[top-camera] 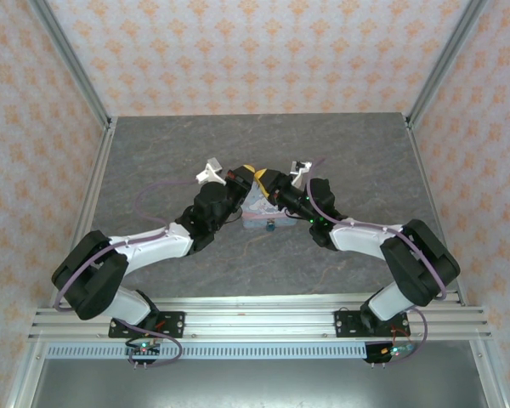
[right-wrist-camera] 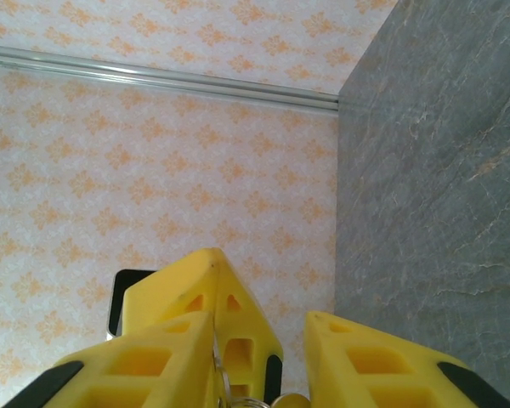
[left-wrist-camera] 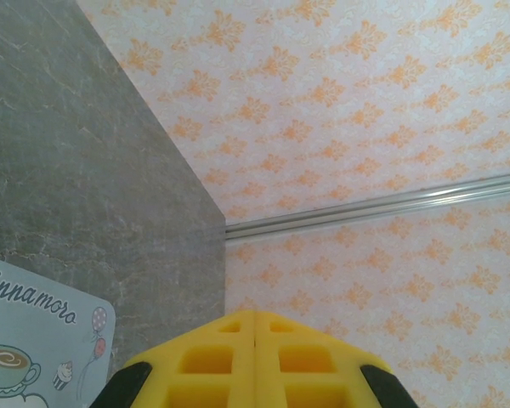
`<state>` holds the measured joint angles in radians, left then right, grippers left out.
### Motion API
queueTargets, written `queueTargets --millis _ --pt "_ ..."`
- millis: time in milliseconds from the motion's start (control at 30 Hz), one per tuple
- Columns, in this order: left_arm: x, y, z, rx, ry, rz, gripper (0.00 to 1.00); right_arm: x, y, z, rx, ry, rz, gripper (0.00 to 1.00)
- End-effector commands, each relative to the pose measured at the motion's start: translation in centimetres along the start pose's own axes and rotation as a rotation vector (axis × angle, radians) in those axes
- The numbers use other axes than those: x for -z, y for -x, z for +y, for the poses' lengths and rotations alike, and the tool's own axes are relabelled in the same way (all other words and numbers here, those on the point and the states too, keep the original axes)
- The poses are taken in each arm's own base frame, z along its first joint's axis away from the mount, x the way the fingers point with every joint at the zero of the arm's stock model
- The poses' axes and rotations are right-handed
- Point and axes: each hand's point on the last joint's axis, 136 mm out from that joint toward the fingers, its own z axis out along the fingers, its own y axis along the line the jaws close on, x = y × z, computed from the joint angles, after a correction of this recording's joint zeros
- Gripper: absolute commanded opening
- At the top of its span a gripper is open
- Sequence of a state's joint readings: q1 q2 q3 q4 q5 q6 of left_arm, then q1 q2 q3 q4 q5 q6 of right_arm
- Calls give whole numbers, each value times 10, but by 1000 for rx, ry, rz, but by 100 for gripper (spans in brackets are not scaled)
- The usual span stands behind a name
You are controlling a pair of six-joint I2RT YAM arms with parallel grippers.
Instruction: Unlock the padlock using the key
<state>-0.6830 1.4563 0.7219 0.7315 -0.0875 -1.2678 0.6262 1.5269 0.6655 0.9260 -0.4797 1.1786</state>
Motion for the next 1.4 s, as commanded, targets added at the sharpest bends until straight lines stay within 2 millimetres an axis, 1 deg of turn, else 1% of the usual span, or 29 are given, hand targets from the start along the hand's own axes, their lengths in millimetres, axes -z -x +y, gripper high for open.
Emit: queueTargets --millis 0,167,300,600,667,800,967,1133,1367 --pt "-3 3 -17 14 -41 -30 0 -1 -2 15 20 59 6 33" --pt "-4 3 -15 13 -35 -33 0 0 -2 14 19 56 4 28" --pt "-6 3 -14 12 -32 -36 0 1 -3 17 21 64 10 33" --pt "-10 2 -10 10 -21 -36 0 7 -5 17 25 62 9 32" --pt "-11 2 -10 11 -21 -38 0 8 -5 17 26 62 8 30" --pt "-11 1 -10 10 -19 -38 0 10 -6 15 28 57 6 24" --pt "-10 2 -9 9 -17 -38 0 12 -6 13 36 44 0 11" --pt "-9 2 -9 9 -17 -40 0 15 -3 10 43 27 -10 1" --pt "-6 2 -8 11 -11 -33 0 17 -1 6 42 15 -11 0"
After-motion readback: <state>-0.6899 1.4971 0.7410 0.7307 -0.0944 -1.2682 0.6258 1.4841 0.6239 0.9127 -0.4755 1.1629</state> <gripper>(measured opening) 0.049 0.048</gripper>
